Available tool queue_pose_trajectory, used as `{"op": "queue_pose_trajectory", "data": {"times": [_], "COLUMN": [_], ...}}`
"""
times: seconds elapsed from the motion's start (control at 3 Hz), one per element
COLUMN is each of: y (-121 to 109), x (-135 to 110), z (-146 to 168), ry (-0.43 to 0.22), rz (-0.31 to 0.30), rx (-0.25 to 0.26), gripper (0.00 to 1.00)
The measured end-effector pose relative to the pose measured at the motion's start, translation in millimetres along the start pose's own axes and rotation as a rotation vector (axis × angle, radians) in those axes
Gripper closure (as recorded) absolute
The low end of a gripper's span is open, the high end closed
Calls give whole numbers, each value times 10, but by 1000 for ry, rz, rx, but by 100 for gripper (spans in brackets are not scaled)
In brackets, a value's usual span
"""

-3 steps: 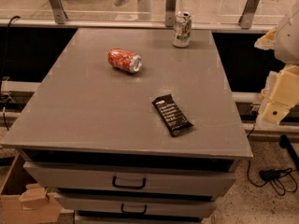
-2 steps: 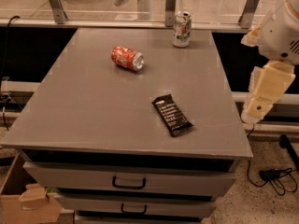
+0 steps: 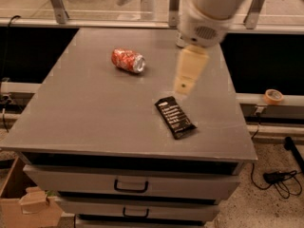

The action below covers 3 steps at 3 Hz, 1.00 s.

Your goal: Place coke can upright

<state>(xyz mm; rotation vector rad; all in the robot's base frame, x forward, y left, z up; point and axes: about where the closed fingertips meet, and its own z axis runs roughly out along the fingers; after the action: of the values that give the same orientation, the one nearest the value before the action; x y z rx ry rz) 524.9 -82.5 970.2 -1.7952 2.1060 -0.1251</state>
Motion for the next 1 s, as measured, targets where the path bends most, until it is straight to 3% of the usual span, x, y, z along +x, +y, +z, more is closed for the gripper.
{"op": "queue_pose_trajectory", "data": {"times": [0.33,0.67,1.0], "y": [-390,-390,-640], "x": [-677,-677,-894], "z": [302,302,606], "ry": [8,8,-28], "rz": [9,9,45], "rx": [53,53,48], "gripper": [0,0,0]}}
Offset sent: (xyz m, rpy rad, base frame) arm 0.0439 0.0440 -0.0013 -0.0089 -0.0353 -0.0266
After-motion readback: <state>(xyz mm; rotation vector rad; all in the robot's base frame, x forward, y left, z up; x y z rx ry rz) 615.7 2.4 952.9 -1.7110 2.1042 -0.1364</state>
